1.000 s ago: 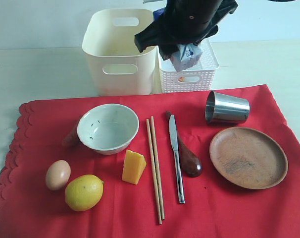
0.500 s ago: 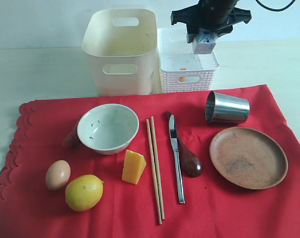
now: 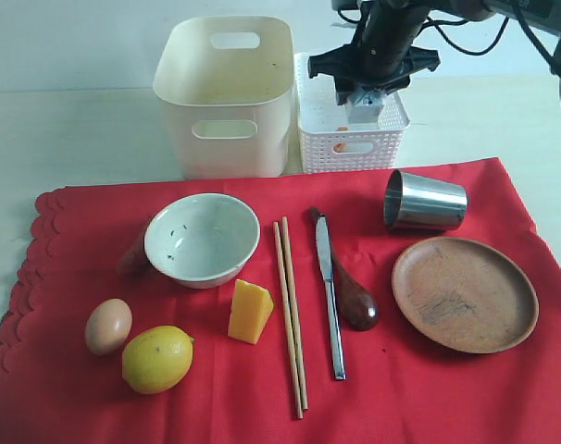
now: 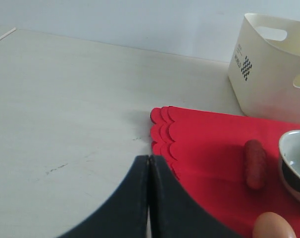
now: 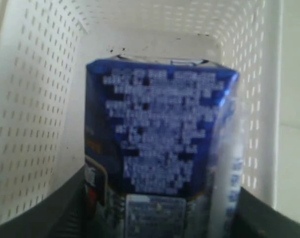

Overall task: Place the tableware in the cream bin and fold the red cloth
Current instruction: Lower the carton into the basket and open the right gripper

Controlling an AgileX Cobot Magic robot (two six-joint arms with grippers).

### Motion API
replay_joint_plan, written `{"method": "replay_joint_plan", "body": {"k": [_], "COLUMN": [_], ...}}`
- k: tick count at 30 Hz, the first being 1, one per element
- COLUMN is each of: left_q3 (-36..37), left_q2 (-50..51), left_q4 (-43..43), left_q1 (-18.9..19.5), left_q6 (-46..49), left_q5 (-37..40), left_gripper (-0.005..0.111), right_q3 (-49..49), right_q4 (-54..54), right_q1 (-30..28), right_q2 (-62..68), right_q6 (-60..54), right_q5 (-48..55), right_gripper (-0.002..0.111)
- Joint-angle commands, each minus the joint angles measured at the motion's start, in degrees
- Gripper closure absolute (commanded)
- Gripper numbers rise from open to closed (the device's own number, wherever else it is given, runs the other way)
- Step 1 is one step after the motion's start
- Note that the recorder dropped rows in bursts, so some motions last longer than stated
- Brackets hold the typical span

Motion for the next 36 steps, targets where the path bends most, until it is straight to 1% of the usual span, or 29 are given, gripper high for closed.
{"method": "replay_joint_plan", "body": {"k": [1,3,6,15,19,22,24,31,36], "left_q3": [0.0,0.0,0.0,0.0,0.0,0.0,0.0,0.0,0.0], "left_q2": [-0.3,-0.3,-0.3,-0.3,-0.3,-0.3,-0.3,-0.3,-0.3], "left_q4": [0.0,0.0,0.0,0.0,0.0,0.0,0.0,0.0,0.0], "left_q1": [-0.2,-0.2,-0.2,-0.2,-0.2,-0.2,-0.2,-0.2,-0.2], "left_q6": [-0.1,-0.1,-0.1,-0.1,-0.1,-0.1,-0.1,-0.1,-0.1], "left_q5": [-0.3,-0.3,-0.3,-0.3,-0.3,-0.3,-0.3,-0.3,-0.3], "left_gripper": [0.107,0.107,0.107,0.107,0.107,0.107,0.107,0.107,0.107], "right_q3": [-0.9,-0.9,-0.9,-0.9,-0.9,-0.9,-0.9,-0.9,-0.9], "right_q4": [-1.0,-1.0,-1.0,-3.4,-3.4,-3.4,-3.4,-3.2,-2.8], "right_q1": [-0.2,-0.2,-0.2,-0.2,-0.2,-0.2,-0.2,-0.2,-0.2], "right_q2": [1.0,1.7,2.2,2.1,1.1,-0.2,-1.1,-4.5,-6.6], "right_q6": [-0.5,-1.0,-1.0,-1.5,-1.5,-1.5,-1.5,-1.5,-1.5], "right_q5": [-1.1,-1.1,-1.2,-1.4,-1.4,-1.4,-1.4,0.0,3.2], "right_gripper": [0.108,0.107,0.099,0.053,0.040,0.035,0.034,0.034,0.035]}}
